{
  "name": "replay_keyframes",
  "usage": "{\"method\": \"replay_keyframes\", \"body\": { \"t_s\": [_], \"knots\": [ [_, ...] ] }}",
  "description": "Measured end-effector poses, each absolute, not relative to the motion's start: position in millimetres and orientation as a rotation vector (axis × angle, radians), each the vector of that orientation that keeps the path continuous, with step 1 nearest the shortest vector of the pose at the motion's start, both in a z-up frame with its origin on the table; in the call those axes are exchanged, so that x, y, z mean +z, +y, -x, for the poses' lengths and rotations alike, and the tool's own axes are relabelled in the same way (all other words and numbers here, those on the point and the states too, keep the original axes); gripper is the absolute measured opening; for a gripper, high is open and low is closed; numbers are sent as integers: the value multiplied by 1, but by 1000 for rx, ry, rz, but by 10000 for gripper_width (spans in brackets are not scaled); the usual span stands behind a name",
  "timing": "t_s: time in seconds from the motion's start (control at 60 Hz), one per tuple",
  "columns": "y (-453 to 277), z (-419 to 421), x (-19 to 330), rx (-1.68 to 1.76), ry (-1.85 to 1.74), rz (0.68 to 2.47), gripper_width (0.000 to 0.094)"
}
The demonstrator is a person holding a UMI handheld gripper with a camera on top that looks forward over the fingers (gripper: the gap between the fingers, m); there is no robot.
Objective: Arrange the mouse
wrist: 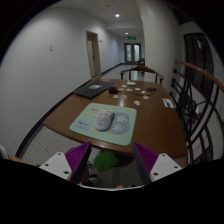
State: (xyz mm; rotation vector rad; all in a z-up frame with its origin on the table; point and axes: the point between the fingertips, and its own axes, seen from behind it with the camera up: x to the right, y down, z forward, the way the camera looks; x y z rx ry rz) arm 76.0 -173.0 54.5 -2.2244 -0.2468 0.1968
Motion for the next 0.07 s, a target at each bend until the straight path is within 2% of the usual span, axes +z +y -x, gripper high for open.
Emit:
{"method": "replay_keyframes", "body": {
  "t_s": [0.067],
  "knots": [
    [-185,-98,52,188,-235,2234,836]
  ]
}}
